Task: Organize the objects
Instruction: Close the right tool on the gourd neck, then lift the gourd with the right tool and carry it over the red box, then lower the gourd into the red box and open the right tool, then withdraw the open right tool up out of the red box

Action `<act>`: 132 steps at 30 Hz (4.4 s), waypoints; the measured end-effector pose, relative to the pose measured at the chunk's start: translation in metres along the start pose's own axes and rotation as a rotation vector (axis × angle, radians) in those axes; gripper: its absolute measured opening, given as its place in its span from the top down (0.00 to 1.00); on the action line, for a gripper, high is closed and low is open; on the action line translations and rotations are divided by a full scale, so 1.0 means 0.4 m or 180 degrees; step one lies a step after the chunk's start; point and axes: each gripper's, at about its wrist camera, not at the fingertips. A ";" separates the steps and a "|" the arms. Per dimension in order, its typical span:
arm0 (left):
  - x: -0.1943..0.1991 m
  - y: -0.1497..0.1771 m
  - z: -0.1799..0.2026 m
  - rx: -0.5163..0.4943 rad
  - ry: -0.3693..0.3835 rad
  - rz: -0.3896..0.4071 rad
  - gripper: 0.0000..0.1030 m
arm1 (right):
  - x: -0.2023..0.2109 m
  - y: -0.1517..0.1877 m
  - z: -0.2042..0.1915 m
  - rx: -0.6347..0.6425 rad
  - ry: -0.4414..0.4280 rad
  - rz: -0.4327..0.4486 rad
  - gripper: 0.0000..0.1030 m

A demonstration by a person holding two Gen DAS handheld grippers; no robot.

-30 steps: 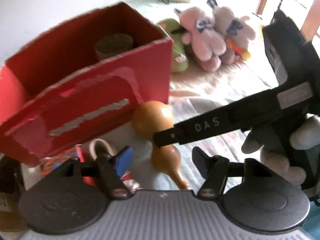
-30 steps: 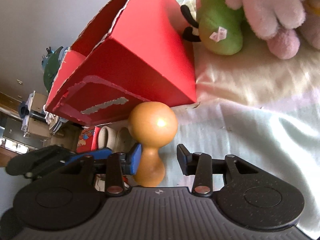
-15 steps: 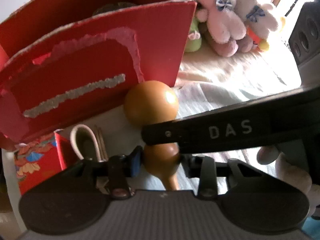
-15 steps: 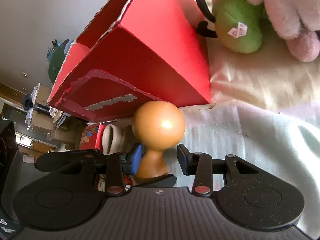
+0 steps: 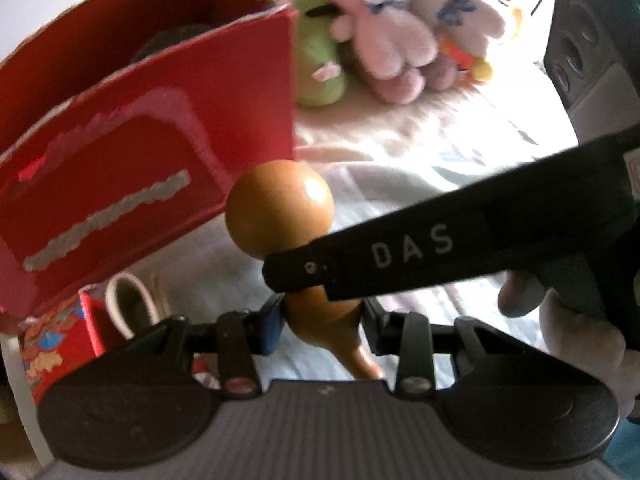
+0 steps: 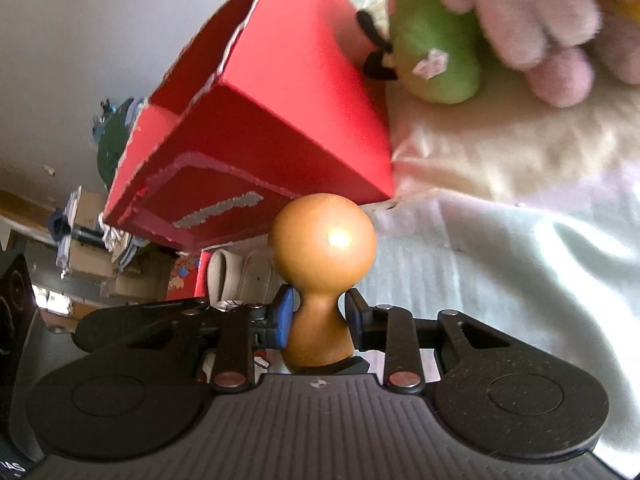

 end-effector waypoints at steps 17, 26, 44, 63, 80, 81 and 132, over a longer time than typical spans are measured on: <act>0.206 -0.120 0.051 -0.0558 0.0472 0.0791 0.63 | 0.205 -0.078 -0.178 0.0390 0.0150 0.0907 0.70; 0.315 -0.235 -0.063 -0.0607 0.0388 0.1228 0.63 | 0.148 -0.231 -0.342 0.0927 0.0058 0.0994 0.70; 0.125 -0.301 -0.358 0.0006 0.0174 0.0844 0.62 | -0.208 -0.323 -0.395 0.1184 0.0280 0.0143 0.71; -0.051 -0.296 -0.409 0.0105 0.0144 0.0004 0.45 | -0.358 -0.312 -0.309 0.1141 0.0596 -0.0442 0.71; -0.013 -0.261 -0.426 -0.0062 -0.0169 -0.0031 0.32 | -0.367 -0.293 -0.300 0.1147 0.0918 -0.0729 0.71; -0.010 -0.259 -0.432 -0.0022 -0.0192 -0.0031 0.32 | -0.366 -0.294 -0.299 0.1133 0.0908 -0.0727 0.71; -0.051 -0.253 -0.533 0.0118 -0.1410 -0.0061 0.29 | -0.327 -0.285 -0.269 0.0575 0.0828 -0.0081 0.77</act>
Point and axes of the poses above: each gripper's, at about its wrist camera, not at the fingertips, and x roughly against the way its jaws point, z to its right, y to its underside, and after that the axes turned 10 degrees about z, right-handed
